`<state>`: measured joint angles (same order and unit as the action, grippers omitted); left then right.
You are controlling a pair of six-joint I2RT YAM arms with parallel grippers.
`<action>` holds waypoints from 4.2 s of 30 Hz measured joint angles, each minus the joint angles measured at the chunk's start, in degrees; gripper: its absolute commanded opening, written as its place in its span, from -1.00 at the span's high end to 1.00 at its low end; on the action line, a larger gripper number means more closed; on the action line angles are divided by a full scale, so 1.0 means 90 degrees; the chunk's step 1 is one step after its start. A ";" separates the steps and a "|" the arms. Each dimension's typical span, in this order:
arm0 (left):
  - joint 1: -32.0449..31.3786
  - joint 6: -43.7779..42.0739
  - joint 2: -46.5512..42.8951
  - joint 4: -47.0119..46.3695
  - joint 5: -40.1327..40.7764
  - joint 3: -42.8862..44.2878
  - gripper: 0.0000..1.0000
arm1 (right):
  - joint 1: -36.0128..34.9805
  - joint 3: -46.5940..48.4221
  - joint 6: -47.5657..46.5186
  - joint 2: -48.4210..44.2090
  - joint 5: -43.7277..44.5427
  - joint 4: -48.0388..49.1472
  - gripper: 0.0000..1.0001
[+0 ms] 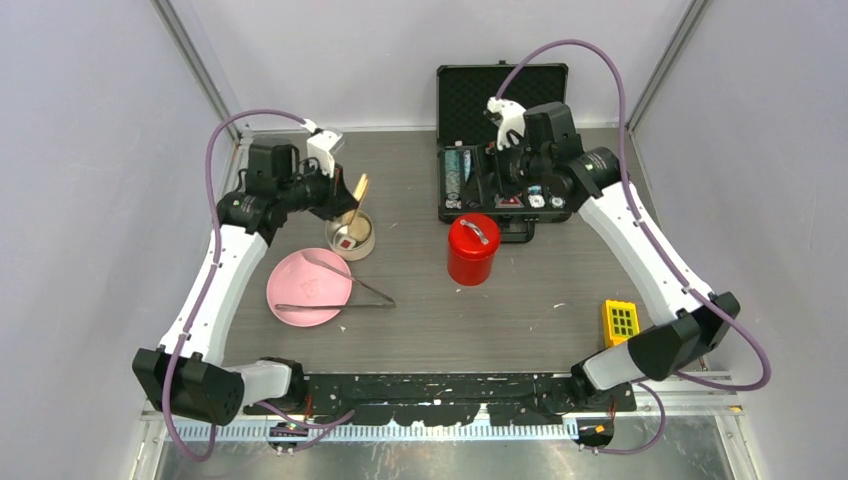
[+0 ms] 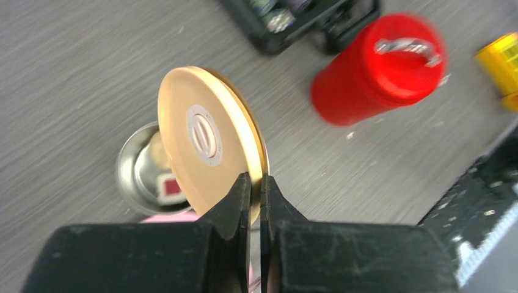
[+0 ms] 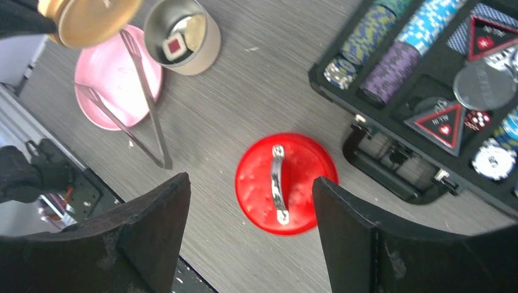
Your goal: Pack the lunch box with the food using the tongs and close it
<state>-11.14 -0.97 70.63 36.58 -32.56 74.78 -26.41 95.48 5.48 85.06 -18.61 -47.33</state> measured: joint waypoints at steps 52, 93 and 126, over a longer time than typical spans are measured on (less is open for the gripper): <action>-0.2358 -0.3062 0.2006 -0.0481 0.5425 -0.1088 1.00 | 0.0784 -0.0724 -0.0352 -0.0843 0.0056 -0.0078 -0.56; -0.1171 -0.2603 0.2025 0.0906 0.3138 0.0459 0.25 | 0.0814 -0.0818 -0.0352 -0.0843 0.0029 -0.0080 -0.57; -0.0670 -0.2455 0.3089 -0.0066 0.2759 0.0041 -0.10 | 0.0865 -0.0860 -0.0357 -0.0843 0.0022 -0.0131 -0.56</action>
<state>-17.17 -23.07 98.43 35.99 -7.73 75.16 -18.63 87.74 2.26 77.47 -18.41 -48.51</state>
